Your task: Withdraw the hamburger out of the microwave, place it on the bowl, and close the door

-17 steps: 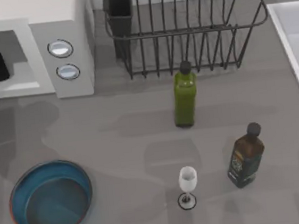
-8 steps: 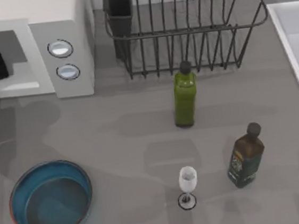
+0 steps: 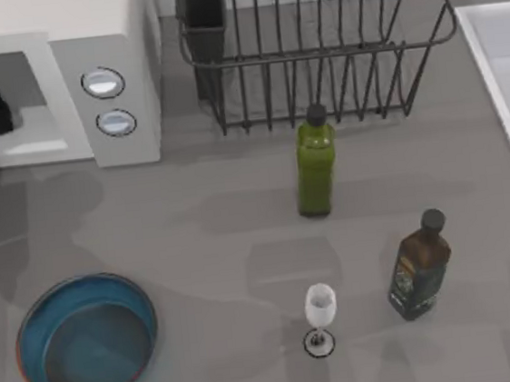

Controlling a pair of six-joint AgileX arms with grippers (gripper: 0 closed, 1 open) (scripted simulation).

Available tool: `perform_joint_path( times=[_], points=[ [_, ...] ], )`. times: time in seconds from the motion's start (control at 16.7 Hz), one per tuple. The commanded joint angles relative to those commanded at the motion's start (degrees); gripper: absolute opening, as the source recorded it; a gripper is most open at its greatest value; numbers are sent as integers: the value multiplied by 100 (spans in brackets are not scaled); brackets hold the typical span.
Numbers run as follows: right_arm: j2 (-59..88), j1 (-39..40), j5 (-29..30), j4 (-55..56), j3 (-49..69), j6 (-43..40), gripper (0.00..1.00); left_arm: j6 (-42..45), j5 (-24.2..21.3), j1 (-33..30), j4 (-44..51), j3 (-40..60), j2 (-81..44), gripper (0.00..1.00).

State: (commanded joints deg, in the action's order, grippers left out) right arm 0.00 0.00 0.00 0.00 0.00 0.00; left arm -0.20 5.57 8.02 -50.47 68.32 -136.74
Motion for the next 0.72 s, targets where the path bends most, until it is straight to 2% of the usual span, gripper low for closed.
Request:
perform_joint_path(
  times=[0.3, 0.72],
  points=[
    [0, 0, 0, 0, 0, 0, 100, 38, -110, 120, -465, -640, 216, 0],
    [0, 0, 0, 0, 0, 0, 100, 178, -515, 559, -2151, -3289, 1030, 0]
  ],
)
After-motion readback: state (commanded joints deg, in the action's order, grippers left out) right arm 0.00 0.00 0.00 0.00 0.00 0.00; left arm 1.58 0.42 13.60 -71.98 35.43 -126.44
